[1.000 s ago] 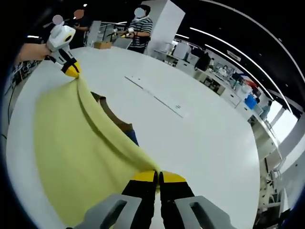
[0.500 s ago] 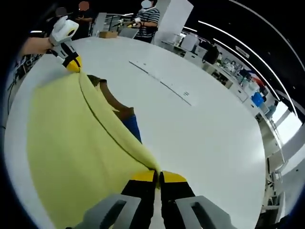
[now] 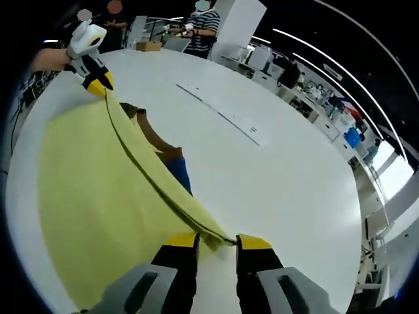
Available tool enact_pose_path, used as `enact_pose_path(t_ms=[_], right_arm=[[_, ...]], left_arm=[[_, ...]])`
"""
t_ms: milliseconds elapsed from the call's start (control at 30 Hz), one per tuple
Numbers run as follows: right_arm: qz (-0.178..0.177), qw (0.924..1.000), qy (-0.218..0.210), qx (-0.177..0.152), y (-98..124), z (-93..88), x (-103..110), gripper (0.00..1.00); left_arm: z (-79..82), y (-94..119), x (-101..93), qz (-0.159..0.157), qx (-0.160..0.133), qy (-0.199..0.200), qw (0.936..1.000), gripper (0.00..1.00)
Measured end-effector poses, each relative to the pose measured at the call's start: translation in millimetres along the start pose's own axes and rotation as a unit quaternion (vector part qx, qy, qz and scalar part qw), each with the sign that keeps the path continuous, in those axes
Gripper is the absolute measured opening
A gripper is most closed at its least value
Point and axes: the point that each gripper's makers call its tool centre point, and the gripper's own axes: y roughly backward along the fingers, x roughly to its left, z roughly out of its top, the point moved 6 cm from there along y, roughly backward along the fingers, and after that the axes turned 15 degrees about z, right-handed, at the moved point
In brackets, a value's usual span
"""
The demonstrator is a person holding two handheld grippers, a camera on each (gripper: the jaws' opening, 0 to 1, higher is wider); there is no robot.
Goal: Fold the garment on the visible template until the final outline fits inside the template.
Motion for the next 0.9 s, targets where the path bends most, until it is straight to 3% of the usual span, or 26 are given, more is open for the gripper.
enact_pose_path(t_ms=[133, 233, 333, 467, 600, 667, 800, 900], right_arm=[[-0.004, 0.9998, 0.020, 0.003, -1, 2.1, 2, 0.11], [-0.004, 0.9997, 0.022, 0.006, -4, -0.6, 0, 0.03], [-0.006, 0.9998, 0.019, 0.008, -5, -2.2, -1, 0.00], [-0.010, 0.9999, 0.011, 0.003, -6, -2.6, -2, 0.00], [-0.018, 0.9998, 0.001, -0.005, -6, -0.9, -4, 0.00], [-0.025, 0.9996, -0.010, -0.010, -3, 0.4, -6, 0.00], [-0.030, 0.9962, -0.074, -0.034, -1, 1.5, -8, 0.00], [-0.034, 0.9909, -0.113, -0.065, 1, 4.6, -11, 0.00]], left_arm=[[-1.6, 0, -6.8, -0.005, -0.004, -0.034, 0.9994, 0.24], [-8.1, -4, -3.3, 0.020, 0.014, -0.095, 0.9952, 0.22], [-11.0, -7, 4.2, 0.059, 0.026, -0.114, 0.9913, 0.14], [-5.7, -8, 3.6, 0.052, -0.001, -0.043, 0.9977, 0.03], [-5.5, -6, 8.5, 0.058, -0.002, -0.040, 0.9975, 0.02], [-5.3, -5, 11.0, 0.063, -0.001, 0.011, 0.9979, 0.01], [-2.7, -4, 15.2, 0.064, -0.005, 0.077, 0.9949, 0.01], [-2.1, -5, 16.2, 0.066, -0.001, 0.098, 0.9930, 0.01]])
